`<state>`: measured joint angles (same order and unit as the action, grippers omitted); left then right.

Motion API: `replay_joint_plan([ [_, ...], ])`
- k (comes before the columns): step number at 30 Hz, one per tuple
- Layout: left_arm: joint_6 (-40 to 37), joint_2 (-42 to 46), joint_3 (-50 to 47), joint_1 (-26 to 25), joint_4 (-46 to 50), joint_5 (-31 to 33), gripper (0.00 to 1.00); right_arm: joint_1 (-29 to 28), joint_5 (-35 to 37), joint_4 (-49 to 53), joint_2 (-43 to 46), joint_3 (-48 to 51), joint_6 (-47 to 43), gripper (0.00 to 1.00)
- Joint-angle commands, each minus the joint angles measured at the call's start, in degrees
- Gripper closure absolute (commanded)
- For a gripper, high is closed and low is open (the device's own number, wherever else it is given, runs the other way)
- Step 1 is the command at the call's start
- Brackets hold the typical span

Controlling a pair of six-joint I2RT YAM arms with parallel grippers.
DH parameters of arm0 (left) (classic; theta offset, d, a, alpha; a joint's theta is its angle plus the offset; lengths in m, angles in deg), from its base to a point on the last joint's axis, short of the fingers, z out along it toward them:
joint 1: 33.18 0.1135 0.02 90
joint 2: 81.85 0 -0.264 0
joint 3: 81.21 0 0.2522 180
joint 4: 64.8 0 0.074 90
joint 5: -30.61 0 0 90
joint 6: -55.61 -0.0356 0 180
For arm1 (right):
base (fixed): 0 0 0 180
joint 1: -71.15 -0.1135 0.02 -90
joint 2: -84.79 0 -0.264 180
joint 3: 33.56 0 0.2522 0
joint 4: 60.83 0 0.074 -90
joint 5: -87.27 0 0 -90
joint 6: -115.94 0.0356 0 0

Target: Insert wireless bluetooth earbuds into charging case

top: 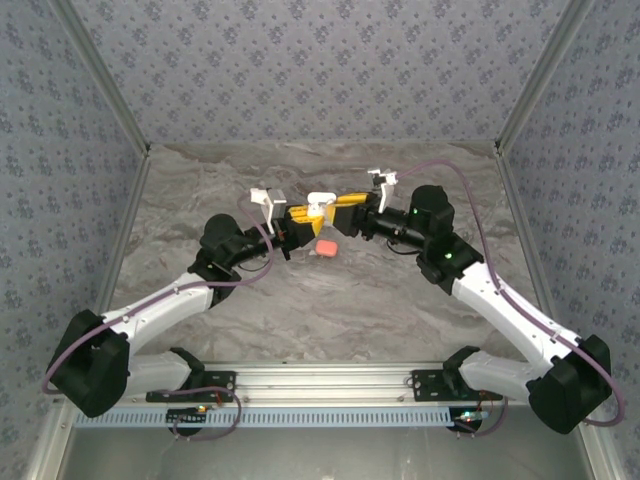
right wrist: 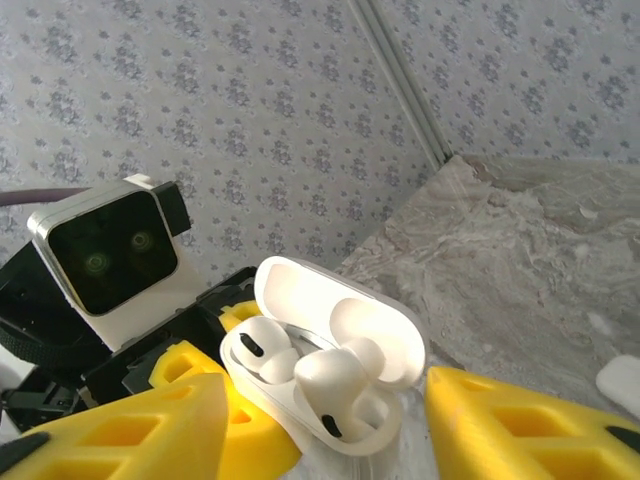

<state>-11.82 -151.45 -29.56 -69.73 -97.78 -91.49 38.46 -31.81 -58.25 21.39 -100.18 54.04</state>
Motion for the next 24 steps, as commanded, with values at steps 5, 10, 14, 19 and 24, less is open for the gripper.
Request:
replay_joint_plan([
  [5,-0.1,-0.4,1.7,-0.5,-3.8,0.2,1.0,1.8,1.5,5.1,3.6,-3.1,-2.3,0.29],
  [10,-1.8,-0.1,2.1,-0.6,-1.7,1.1,1.0,3.5,3.2,15.1,4.9,-7.1,-5.4,0.2],
  [14,-5.0,0.8,2.1,-1.2,0.9,4.1,1.0,6.0,4.1,32.1,3.1,-14.9,-8.9,0.12],
  [19,-7.5,1.4,2.2,-1.5,1.8,7.6,1.0,6.7,4.7,44.0,-0.1,-23.0,-10.6,0.0],
  [24,-8.2,0.9,2.8,-1.5,1.6,8.0,1.0,4.8,5.7,44.6,-2.5,-25.0,-10.3,0.0],
])
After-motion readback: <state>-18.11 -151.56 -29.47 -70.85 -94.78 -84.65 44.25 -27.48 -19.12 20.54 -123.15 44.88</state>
